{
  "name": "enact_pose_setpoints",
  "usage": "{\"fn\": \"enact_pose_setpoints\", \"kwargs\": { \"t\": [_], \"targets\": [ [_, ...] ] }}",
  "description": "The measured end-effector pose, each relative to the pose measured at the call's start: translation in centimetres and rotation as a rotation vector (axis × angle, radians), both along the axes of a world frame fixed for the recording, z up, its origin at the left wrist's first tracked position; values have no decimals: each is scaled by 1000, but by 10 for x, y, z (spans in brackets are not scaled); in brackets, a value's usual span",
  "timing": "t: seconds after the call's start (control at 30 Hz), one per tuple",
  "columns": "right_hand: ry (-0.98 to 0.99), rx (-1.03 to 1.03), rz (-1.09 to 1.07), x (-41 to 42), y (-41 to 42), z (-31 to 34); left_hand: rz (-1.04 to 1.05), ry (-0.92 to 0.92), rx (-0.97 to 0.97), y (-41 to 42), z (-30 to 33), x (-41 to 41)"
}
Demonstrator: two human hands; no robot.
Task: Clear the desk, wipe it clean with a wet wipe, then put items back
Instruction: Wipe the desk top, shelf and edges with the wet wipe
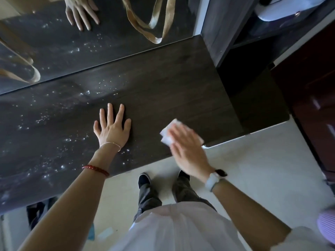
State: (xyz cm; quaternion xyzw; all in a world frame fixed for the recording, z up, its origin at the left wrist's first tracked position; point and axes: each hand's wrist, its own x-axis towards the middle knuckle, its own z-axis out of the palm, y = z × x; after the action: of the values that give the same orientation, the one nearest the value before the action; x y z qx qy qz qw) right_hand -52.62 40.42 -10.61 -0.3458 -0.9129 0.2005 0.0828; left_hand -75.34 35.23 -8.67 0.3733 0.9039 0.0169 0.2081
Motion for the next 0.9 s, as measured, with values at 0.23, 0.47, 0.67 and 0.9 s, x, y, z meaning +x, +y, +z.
{"fn": "enact_pose_setpoints", "kwargs": {
  "t": [0.23, 0.47, 0.67, 0.9],
  "targets": [
    [-87, -30, -644, -19, -4, -3, -246, 40, 19, -22, 11, -29],
    [30, -84, 82, -132, -173, 8, -334, 26, 28, -75, 16, -81],
    [-75, 23, -592, -87, -75, -2, -244, 12, 52, -126, 16, -119],
    [-40, -52, -204, -208, -191, 1, -81, 26, 81, -158, 11, -153]
  ]
}}
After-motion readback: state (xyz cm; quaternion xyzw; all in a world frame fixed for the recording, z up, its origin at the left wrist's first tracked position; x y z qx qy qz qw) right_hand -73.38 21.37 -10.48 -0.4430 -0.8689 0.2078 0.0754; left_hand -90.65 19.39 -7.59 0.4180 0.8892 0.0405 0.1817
